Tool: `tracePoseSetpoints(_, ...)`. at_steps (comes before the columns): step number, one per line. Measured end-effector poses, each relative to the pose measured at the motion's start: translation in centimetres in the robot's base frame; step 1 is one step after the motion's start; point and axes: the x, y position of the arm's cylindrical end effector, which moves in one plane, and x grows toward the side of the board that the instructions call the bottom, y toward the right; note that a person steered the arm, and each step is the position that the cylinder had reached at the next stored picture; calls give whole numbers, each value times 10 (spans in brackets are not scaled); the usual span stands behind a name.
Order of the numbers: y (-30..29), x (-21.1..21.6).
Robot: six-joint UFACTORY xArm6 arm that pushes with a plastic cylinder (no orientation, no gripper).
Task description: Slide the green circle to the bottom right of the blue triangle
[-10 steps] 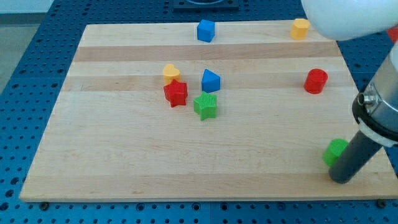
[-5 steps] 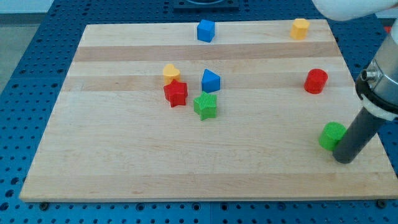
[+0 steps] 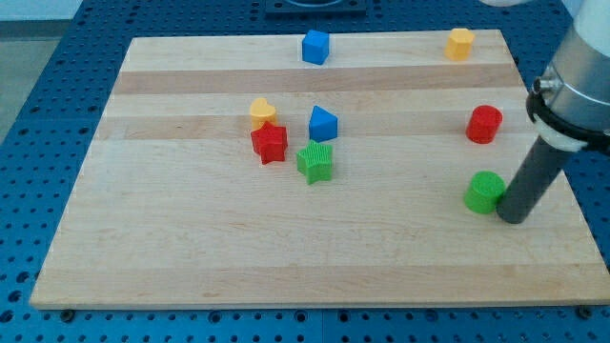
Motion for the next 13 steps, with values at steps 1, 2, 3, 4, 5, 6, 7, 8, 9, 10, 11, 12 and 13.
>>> tracePoseSetpoints(1,-15,-11)
tracePoseSetpoints(2,-27,-15)
tracePoseSetpoints(3,-36,-18)
tracePoseSetpoints(4,-36,-29)
tracePoseSetpoints(5,-40,-42)
tracePoseSetpoints(6,-47,-47)
tracePoseSetpoints(7,-52,-56)
tracePoseSetpoints(8,-55,-66)
tracePoseSetpoints(9,-62,-71)
tracePoseSetpoints(10,-63,-79)
tracePoseSetpoints(11,-63,-87)
tracePoseSetpoints(12,-64,-93)
tracePoseSetpoints(13,-64,-100)
